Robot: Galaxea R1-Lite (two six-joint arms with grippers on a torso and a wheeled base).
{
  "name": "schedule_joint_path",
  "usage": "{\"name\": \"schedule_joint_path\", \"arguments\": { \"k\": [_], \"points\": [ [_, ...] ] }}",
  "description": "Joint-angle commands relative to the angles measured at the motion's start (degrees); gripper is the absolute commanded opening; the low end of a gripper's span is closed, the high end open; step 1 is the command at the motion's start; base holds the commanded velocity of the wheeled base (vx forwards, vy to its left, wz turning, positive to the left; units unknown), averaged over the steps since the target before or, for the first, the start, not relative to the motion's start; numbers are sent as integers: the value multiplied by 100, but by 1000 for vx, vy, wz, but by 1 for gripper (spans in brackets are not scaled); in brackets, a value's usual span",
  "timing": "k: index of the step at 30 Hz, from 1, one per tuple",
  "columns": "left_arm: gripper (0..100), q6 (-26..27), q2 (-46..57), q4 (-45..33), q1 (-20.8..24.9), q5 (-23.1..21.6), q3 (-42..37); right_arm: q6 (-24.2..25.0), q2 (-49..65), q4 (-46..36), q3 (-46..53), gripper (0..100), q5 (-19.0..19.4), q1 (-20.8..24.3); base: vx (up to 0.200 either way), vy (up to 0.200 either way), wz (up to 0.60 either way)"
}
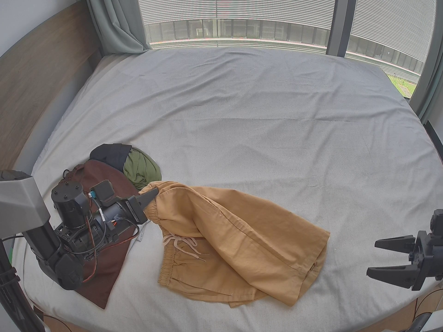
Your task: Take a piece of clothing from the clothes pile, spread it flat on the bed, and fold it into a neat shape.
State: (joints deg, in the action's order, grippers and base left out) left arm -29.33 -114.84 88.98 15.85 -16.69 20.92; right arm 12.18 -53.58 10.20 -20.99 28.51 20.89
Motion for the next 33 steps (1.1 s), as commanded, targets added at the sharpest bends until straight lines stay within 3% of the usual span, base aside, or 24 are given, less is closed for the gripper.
{"name": "schedule_joint_path", "arguments": {
  "k": [1,15,33],
  "points": [
    [0,-2,23,14,-3,-1,9,48,-619,324,-19,100,40,55,0,0,0],
    [0,-11,-74,14,24,-1,26,601,-1849,1423,183,100,31,-200,0,0,0],
    [0,-20,-100,14,6,-1,26,601,-2711,1669,324,100,40,-323,0,0,0]
  ]
}}
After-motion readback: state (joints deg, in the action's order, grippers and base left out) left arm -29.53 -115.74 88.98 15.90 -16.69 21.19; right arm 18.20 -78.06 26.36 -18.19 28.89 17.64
